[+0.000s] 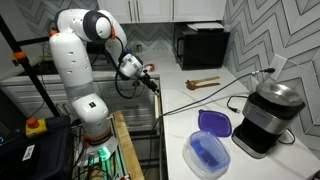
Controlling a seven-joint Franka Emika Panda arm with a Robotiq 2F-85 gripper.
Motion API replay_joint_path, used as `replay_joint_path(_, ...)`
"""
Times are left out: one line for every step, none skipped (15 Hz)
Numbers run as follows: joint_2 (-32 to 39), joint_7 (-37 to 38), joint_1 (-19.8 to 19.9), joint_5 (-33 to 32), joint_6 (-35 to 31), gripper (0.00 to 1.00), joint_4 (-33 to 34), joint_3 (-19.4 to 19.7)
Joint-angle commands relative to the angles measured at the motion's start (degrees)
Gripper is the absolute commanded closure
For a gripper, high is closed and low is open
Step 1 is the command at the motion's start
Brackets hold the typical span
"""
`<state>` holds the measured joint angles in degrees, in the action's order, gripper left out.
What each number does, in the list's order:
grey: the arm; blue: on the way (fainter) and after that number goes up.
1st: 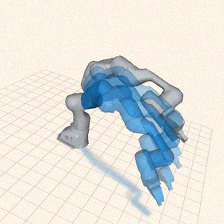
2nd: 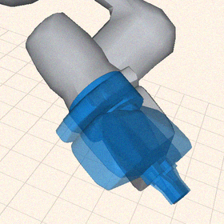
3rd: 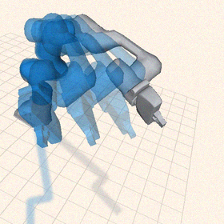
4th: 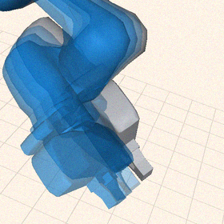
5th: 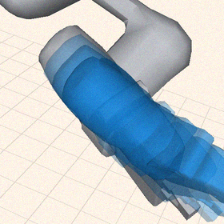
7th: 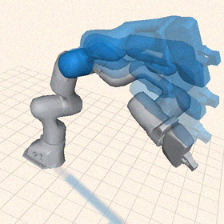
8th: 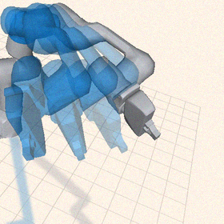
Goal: Put the red spoon in the drawer and then close the drawer
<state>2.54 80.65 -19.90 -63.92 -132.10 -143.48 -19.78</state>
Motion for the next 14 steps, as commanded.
replay_joint_path(2.2, 3.3, -0.2, -3.0, 1.5, 0.00, 0.9, 0.3)
replay_joint_path(2.5, 3.6, -0.2, -3.4, 1.6, 0.00, 1.0, 0.3)
replay_joint_path(2.8, 4.0, -0.2, -3.7, 1.8, 0.00, 1.1, 0.3)
replay_joint_path(3.0, 4.4, -0.3, -4.0, 2.0, 0.00, 1.2, 0.3)
replay_joint_path(3.0, 4.8, -0.3, -4.2, 2.3, 0.00, 1.3, 0.3)
replay_joint_path(2.9, 5.1, -0.3, -4.3, 2.3, 0.00, 1.3, 0.4)
replay_joint_path(2.8, 5.7, -0.2, -4.3, 2.2, 0.00, 1.2, 0.4)
replay_joint_path(2.7, 6.1, -0.2, -4.2, 2.0, 0.00, 1.2, 0.4)
replay_joint_path(2.1, 6.2, -0.2, -3.7, 2.0, 0.00, 1.0, 0.3)
replay_joint_path(1.7, 6.1, -0.2, -3.3, 1.8, 0.00, 0.8, 0.3)
replay_joint_path(0.6, 5.5, 0.0, -2.3, 1.6, 0.00, 0.3, 0.3)
replay_joint_path(-0.2, 5.2, 0.0, -1.3, 1.7, 0.00, 0.0, 0.3)
replay_joint_path(-2.0, 3.8, 0.2, 0.7, 1.4, 0.00, -0.6, 0.2)
replay_joint_path(-2.8, 3.2, 0.3, 2.1, 1.1, 0.00, -0.8, 0.2)
